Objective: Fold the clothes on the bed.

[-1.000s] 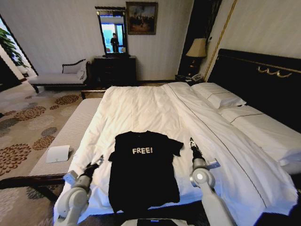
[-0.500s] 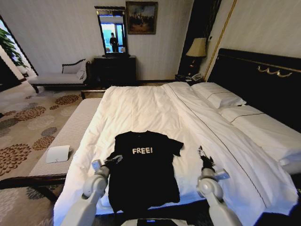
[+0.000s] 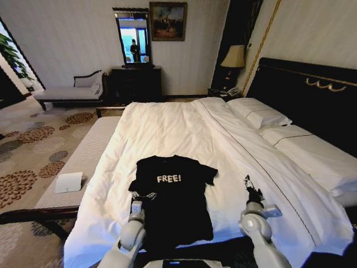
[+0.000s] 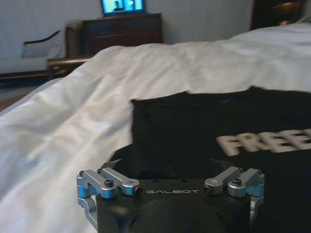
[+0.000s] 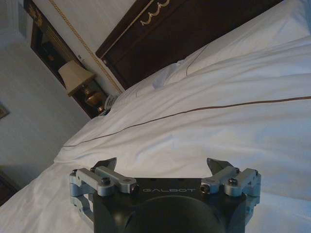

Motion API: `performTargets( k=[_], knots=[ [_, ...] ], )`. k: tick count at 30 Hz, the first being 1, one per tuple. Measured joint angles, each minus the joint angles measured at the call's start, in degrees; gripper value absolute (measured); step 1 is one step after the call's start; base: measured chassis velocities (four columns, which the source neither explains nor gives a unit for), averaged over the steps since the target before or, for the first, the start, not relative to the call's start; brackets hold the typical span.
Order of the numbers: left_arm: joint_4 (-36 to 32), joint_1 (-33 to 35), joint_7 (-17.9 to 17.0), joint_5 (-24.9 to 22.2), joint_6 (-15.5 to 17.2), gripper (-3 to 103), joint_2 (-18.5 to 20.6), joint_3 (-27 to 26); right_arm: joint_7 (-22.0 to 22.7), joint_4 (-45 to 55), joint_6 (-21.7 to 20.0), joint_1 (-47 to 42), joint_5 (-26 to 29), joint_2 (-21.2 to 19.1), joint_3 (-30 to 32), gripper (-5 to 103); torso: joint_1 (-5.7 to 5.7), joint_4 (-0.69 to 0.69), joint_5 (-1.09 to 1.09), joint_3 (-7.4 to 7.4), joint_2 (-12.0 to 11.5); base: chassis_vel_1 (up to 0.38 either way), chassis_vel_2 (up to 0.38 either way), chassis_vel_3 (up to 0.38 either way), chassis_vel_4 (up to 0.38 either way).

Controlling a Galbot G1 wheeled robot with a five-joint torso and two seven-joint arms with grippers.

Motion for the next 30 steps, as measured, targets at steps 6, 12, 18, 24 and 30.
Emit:
performTargets(
  k=[6,12,18,24,30],
  knots=[
    [3.0,-2.3,2.2,2.1,0.3,100,0.7,-2.4,0.3,-0.4,-0.1,0.3,-0.3,0.0,0.0,100,0.01,-0.01,-0.01,0.0,0.0,0.0,0.0,0.0,0.0],
    [5.6,-3.7,10.2,14.8,-2.0,100,2.0,-4.1,0.7,-0.5,-0.2,0.1,-0.4,0.0,0.3,100,0.0,-0.01,-0.01,0.0,0.0,0.0,0.0,0.0,0.0],
    [5.6,-3.2,15.8,23.8,-5.1,100,4.5,-5.2,0.9,-0.6,-0.2,0.2,-0.5,0.0,0.6,100,0.01,-0.01,0.0,0.0,0.0,0.0,0.0,0.0,0.0],
    [4.3,0.2,18.4,23.9,-7.2,100,7.7,-6.4,1.0,-0.6,-0.3,0.1,-0.7,0.3,1.0,100,0.0,0.0,0.0,0.0,0.0,0.0,0.0,0.0,0.0],
    [2.8,2.8,18.7,20.1,-6.2,100,8.8,-6.9,1.2,-0.9,-0.4,-0.3,-1.3,0.5,1.3,100,0.0,0.0,0.0,0.0,0.0,0.0,0.0,0.0,0.0]
  ],
)
